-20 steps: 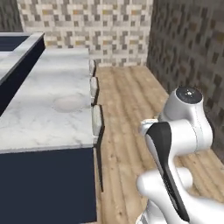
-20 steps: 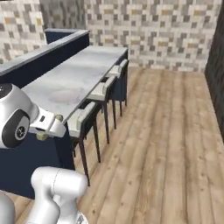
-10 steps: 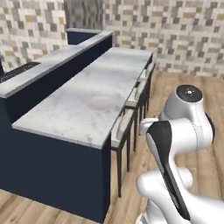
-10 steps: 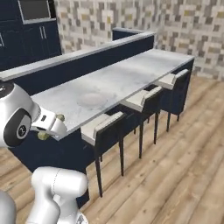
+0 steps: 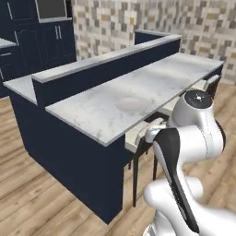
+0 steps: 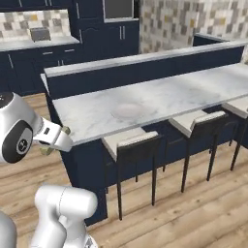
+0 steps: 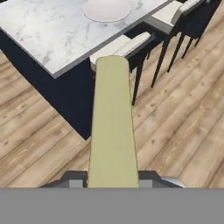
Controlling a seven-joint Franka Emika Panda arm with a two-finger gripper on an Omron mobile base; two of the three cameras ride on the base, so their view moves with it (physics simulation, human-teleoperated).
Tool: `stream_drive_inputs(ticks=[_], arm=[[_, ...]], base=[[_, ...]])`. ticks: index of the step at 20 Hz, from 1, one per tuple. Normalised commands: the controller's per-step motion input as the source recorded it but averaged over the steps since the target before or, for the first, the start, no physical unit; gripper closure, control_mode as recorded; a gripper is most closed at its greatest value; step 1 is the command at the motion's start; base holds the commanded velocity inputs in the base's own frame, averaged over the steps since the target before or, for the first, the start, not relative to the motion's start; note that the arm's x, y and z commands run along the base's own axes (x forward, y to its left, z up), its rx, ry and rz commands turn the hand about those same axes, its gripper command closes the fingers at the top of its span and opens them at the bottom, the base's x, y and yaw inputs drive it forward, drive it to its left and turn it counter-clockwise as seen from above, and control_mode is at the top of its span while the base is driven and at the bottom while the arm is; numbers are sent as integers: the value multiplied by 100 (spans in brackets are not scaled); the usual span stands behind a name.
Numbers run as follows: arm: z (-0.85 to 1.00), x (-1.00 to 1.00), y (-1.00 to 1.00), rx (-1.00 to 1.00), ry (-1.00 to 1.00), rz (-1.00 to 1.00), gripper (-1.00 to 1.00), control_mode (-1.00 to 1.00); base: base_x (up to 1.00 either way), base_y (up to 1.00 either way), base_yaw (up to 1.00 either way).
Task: Retrieve the butter from the fridge and place it on a plate on the dining table. Then retrieve the butter knife by the fridge and place it near the plate.
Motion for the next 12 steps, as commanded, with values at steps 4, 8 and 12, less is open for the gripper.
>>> stream_drive_inputs(ticks=[4,8,12], arm=[[0,0,0,0,0,0,100,100],[0,0,0,0,0,0,100,100],[0,0,0,0,0,0,100,100]], base=[[5,-100,46],[49,-100,37],[85,-79,32]])
